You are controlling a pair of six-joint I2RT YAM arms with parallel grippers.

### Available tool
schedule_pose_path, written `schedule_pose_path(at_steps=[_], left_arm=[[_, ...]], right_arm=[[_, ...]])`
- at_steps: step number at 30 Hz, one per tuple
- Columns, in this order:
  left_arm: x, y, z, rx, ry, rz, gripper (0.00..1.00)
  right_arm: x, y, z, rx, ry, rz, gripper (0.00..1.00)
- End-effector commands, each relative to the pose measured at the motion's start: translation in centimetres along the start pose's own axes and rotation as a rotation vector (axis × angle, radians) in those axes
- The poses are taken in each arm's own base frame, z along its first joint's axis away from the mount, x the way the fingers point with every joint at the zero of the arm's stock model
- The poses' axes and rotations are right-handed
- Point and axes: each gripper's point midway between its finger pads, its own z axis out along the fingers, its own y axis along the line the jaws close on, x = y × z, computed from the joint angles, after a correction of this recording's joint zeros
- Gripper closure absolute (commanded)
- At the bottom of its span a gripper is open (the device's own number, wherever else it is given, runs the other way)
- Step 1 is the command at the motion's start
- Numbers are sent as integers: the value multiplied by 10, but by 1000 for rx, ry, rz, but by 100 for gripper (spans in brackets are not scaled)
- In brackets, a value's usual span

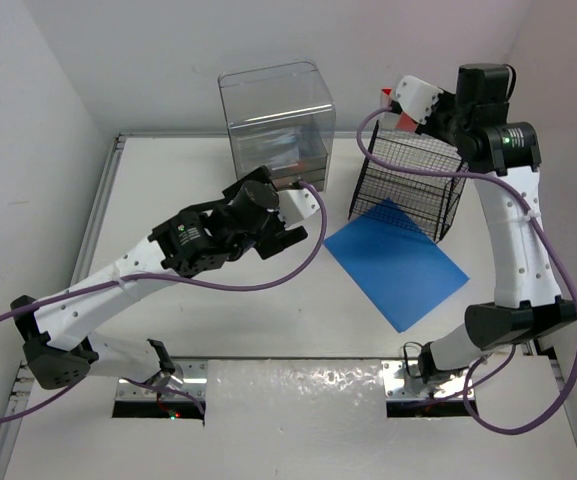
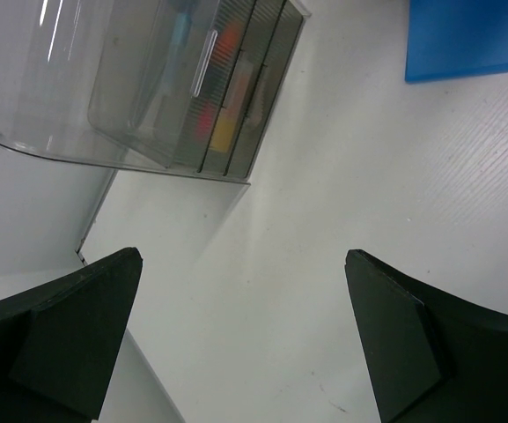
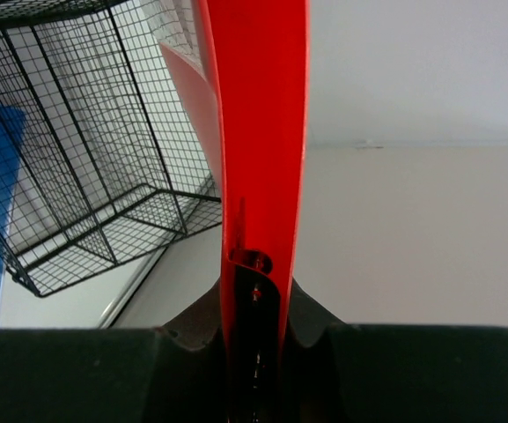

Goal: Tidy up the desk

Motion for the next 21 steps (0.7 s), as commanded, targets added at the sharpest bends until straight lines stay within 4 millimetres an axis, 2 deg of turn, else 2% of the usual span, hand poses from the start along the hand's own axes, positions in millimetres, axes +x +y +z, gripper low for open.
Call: schedule_pose_path(at_steps=[1, 7, 10, 16, 21], left_arm=[[-11, 6, -4, -25, -47, -22, 0], [-11, 7, -5, -26, -50, -20, 0], [-12, 8, -6, -27, -51, -22, 0], [-11, 8, -6, -31, -48, -20, 1], [-9, 8, -4, -30, -40, -13, 0]], right_arm=[[-2, -24, -24, 106, -26, 6, 100], [0, -5, -4, 52, -34, 0, 100], [1, -4, 8, 36, -18, 1, 100], [4, 0, 19, 16, -5, -1, 100], [-6, 0, 32, -4, -51, -19, 100]])
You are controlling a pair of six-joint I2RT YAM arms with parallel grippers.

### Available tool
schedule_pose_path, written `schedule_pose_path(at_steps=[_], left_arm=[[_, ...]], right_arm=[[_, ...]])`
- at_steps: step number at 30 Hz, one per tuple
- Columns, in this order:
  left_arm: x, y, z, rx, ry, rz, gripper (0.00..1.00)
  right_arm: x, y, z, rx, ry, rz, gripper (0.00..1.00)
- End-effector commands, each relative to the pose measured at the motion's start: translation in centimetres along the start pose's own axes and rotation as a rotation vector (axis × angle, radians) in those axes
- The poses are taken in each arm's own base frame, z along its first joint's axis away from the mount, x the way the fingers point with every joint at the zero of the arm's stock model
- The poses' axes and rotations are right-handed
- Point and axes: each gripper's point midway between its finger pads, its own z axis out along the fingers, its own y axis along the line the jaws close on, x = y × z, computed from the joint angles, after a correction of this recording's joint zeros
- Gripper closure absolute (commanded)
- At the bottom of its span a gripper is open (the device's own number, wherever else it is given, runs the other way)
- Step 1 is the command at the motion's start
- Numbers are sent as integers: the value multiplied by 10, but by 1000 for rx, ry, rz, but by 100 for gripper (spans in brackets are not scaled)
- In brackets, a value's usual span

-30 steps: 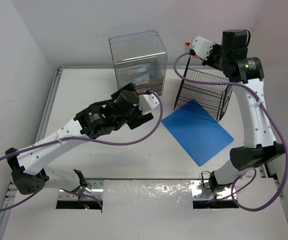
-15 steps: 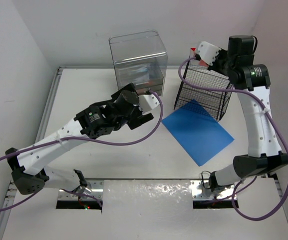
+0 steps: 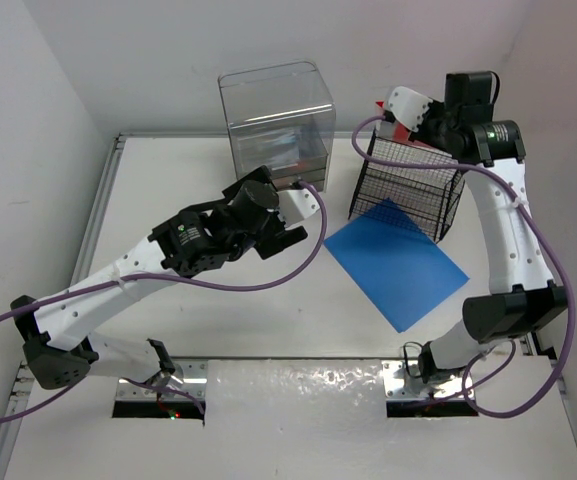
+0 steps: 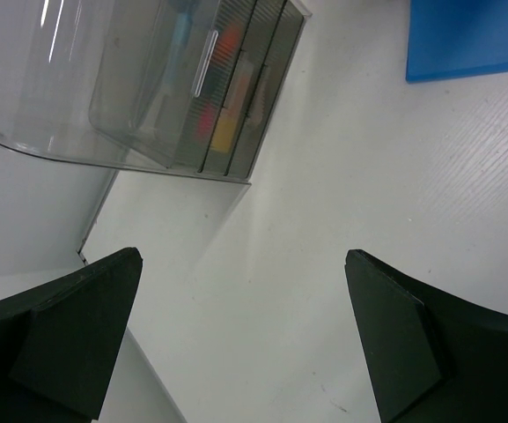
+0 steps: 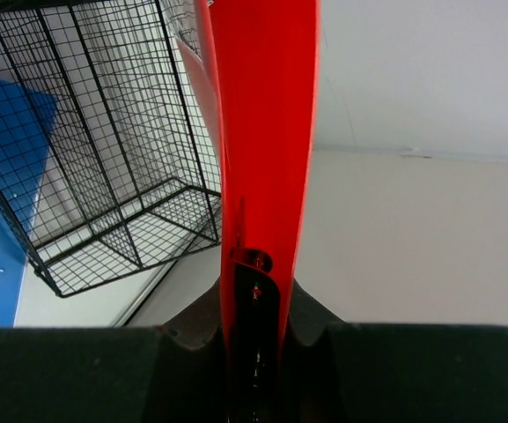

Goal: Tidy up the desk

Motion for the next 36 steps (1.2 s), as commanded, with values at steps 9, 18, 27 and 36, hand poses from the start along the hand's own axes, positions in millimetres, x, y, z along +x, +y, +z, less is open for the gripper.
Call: schedule_pose_path(at_steps=[9, 18, 27, 36], left_arm=[[-8, 12, -6, -54, -29, -13, 0], [-10, 18, -3, -77, 3, 6, 0], [-6, 18, 4, -90, 47, 13, 0], [-3, 23, 7, -110, 69, 3, 0]], right_arm=[[-16, -38, 31, 39, -128, 31, 100], [-7, -74, 41, 153, -201, 166, 47], [21, -85, 84, 205, -74, 215, 43], [3, -136, 13, 454, -208, 456, 30]])
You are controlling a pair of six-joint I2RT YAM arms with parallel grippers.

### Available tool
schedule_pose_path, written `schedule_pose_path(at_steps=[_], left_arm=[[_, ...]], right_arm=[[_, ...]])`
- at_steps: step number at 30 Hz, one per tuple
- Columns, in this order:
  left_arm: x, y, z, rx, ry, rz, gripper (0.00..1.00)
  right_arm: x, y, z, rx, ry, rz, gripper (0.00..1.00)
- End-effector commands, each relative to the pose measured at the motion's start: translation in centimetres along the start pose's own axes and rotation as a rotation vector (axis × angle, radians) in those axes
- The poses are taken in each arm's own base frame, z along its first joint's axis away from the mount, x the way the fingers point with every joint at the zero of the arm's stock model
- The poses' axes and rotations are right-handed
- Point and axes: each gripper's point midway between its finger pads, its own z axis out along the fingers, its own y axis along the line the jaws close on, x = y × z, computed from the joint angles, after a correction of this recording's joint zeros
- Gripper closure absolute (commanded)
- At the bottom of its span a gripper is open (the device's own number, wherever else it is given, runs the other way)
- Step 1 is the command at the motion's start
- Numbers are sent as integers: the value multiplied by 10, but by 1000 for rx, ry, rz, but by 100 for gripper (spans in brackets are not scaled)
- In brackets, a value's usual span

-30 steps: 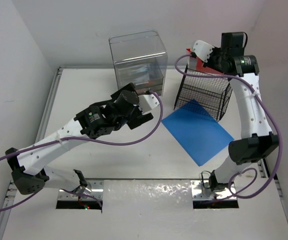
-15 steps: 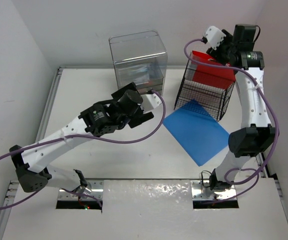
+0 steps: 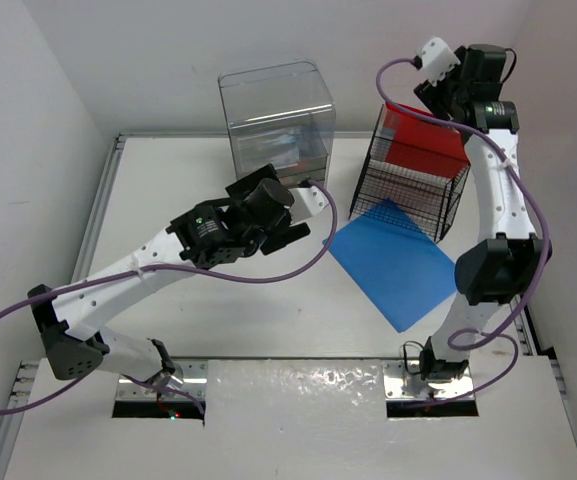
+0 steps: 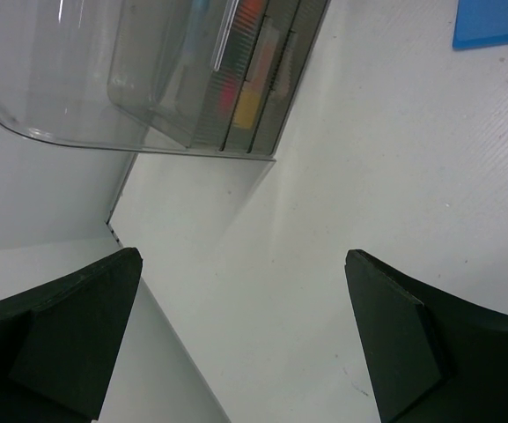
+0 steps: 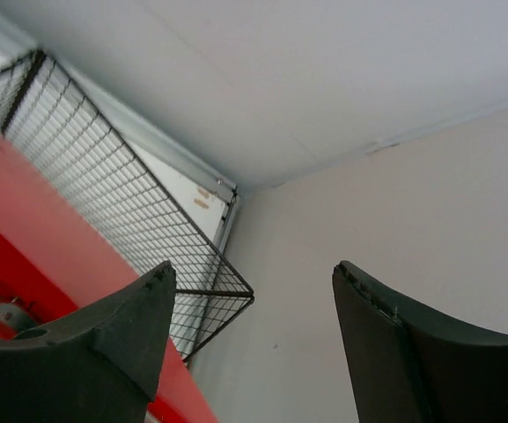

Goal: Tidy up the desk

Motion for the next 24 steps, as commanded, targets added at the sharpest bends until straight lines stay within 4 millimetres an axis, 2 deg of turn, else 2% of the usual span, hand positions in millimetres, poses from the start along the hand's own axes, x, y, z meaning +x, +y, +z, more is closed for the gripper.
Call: schedule_pose_path(at_steps=[1, 2, 4, 5, 6, 7, 8, 9, 10, 11, 12, 14, 15, 16, 17, 19, 20, 21, 22, 23, 24], left_arm=[[-10, 18, -6, -49, -31, -59, 0], [-10, 17, -6, -50, -32, -63, 0], [-8, 17, -3, -51, -31, -75, 0], [-6, 17, -1, -49, -31, -81, 0], [-6, 14, 1, -41, -33, -89, 0], [-4, 10, 6, -34, -31, -89, 0], [-2, 8, 10, -30, -29, -96, 0], [-1, 4, 13, -14, -33, -102, 0], [2, 0, 19, -9, -28, -109, 0], [4, -2, 21, -4, -26, -110, 0], [6, -4, 24, 3, -25, -114, 0], [13, -4, 31, 2, -14, -128, 0], [13, -5, 33, 12, -17, -134, 0], [19, -3, 38, 8, -7, -145, 0], [21, -4, 41, 14, -2, -145, 0], [27, -4, 49, 13, 12, -150, 0], [29, -3, 50, 11, 16, -148, 0], [30, -4, 53, 9, 21, -145, 0], [32, -4, 55, 6, 30, -144, 0], [33, -3, 55, 4, 32, -144, 0], [34, -2, 56, 1, 36, -145, 0]], right_arm=[[-60, -78, -94, 275, -234, 231, 30], [-64, -80, -107, 288, -260, 269, 30], [-56, -52, -114, 218, -278, 379, 41], [-65, -55, -145, 234, -348, 412, 48], [-46, -17, -128, 148, -317, 449, 65], [-42, -1, -129, 116, -329, 528, 73], [-45, 5, -132, 114, -375, 560, 81], [-27, 34, -130, 71, -349, 595, 86], [-25, 50, -129, 31, -351, 651, 95], [-19, 64, -127, 8, -333, 676, 100], [-6, 84, -127, -19, -299, 707, 100], [1, 105, -126, -50, -284, 802, 100], [13, 133, -123, -90, -253, 832, 100], [13, 143, -121, -97, -259, 841, 100], [21, 162, -116, -125, -227, 841, 100], [33, 179, -100, -153, -148, 833, 100], [40, 178, -92, -136, -106, 827, 100], [34, 170, -86, -131, -108, 806, 100], [37, 176, -69, -146, -77, 793, 100], [36, 171, -61, -129, -72, 786, 100], [23, 150, -56, -86, -104, 777, 100]])
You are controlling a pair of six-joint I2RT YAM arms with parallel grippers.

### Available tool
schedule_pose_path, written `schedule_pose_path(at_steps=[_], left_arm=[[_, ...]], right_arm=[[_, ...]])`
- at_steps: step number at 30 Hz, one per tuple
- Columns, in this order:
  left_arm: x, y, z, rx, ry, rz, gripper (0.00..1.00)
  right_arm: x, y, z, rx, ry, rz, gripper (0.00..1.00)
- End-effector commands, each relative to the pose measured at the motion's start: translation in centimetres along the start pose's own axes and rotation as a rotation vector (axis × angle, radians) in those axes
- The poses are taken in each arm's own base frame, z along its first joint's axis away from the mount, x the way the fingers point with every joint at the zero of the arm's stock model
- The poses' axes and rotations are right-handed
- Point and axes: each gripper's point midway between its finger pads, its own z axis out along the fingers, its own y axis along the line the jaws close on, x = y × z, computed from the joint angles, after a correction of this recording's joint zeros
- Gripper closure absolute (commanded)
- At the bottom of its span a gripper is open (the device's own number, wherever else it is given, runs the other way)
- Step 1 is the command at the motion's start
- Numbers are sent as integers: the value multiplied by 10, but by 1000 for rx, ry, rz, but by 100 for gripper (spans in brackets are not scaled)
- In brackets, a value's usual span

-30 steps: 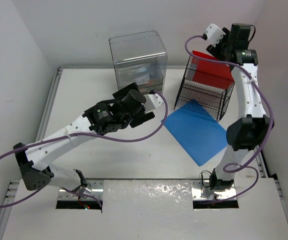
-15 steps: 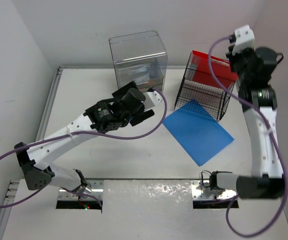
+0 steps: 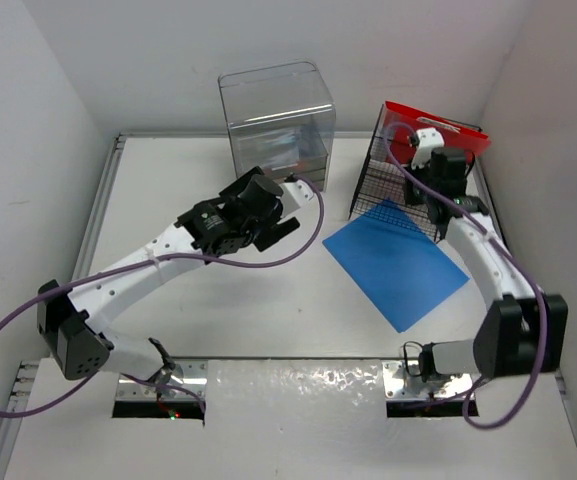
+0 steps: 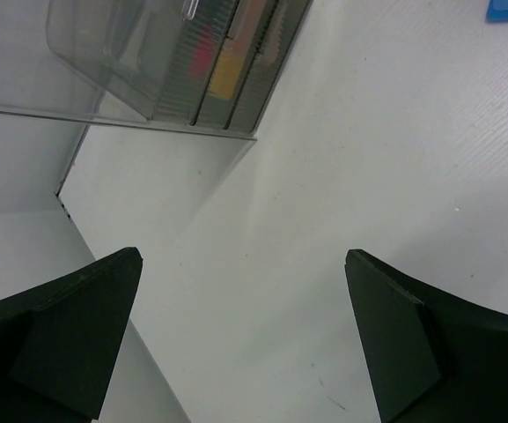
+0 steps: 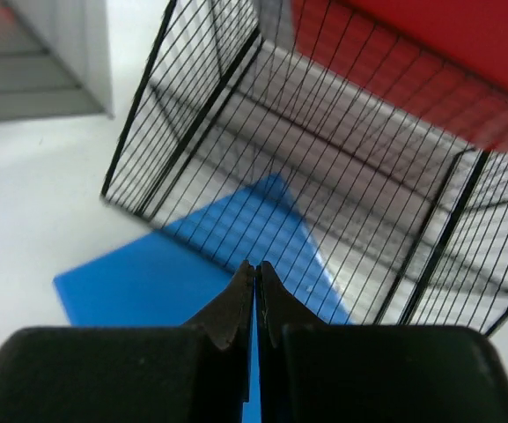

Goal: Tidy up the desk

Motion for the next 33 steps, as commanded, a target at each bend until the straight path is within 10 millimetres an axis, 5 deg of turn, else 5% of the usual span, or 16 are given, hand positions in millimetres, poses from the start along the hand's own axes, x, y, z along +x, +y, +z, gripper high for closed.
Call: schedule_pose_path(at_steps=[1, 2, 4, 5, 6, 9, 14, 15, 19, 20, 22, 27, 33], left_arm=[[-11, 7, 5, -17, -45, -48, 0], [-10, 7, 5, -16, -43, -49, 0], [-5, 10, 8, -22, -32, -54, 0], [-4, 11, 9, -25, -30, -59, 0], [-2, 13, 9, -29, -29, -62, 0], [4, 21, 10, -50, -14, -65, 0], [5, 36, 5, -86, -5, -72, 0], [4, 37, 4, -89, -5, -75, 0], [6, 42, 2, -104, 2, -70, 0], [5, 44, 0, -114, 2, -74, 0], [6, 46, -2, -115, 2, -76, 0], [3, 47, -3, -111, -2, -73, 0], [5, 44, 0, -101, 3, -65, 0]], right_arm=[[-79, -22, 15, 85, -171, -5, 100], [-110, -30, 11, 116, -229, -8, 100], [-130, -40, 20, 140, -238, -21, 100], [-124, -44, 42, 146, -196, -23, 100], [-159, -52, 38, 172, -252, -26, 100], [-184, -75, 62, 229, -256, -16, 100], [-246, -93, 71, 294, -397, -8, 100], [-240, -96, 88, 297, -382, -10, 100], [-255, -94, 103, 278, -425, -53, 100], [-253, -112, 100, 309, -424, -41, 100], [-252, -111, 94, 305, -433, -38, 100], [-252, -100, 69, 259, -477, -39, 100], [-228, -79, 49, 179, -468, -43, 100]])
